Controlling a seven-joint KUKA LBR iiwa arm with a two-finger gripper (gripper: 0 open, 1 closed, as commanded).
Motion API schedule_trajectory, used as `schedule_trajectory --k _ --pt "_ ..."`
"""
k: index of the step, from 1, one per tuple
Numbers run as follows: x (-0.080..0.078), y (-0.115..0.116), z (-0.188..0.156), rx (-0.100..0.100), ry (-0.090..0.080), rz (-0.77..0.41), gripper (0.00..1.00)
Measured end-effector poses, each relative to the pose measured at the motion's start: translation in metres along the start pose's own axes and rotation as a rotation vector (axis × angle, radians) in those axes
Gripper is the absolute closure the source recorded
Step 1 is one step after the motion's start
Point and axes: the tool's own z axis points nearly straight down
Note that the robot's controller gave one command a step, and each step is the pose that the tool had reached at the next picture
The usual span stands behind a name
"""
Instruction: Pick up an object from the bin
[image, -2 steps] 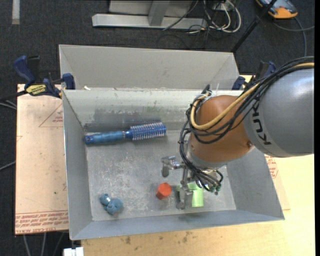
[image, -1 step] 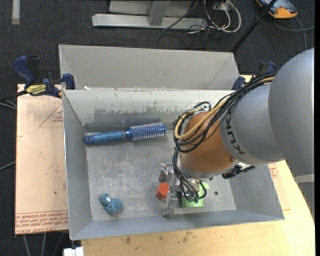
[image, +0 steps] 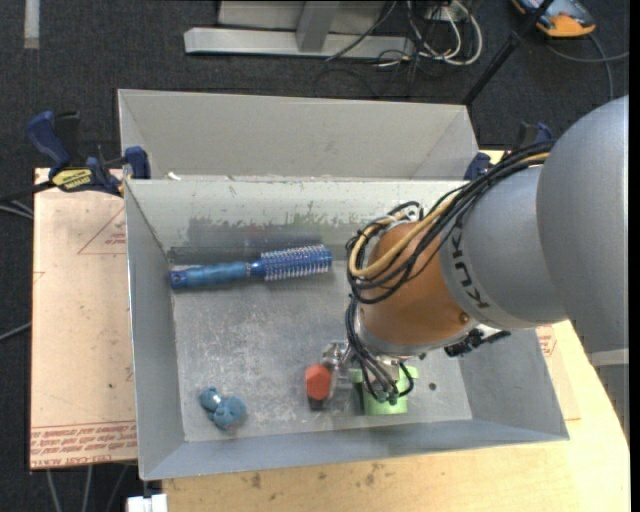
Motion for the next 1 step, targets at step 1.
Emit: schedule_trajectory --k 1 --pt "0.0187 0.0561 -0.1571 -0.003 -0.008 0.008 1.00"
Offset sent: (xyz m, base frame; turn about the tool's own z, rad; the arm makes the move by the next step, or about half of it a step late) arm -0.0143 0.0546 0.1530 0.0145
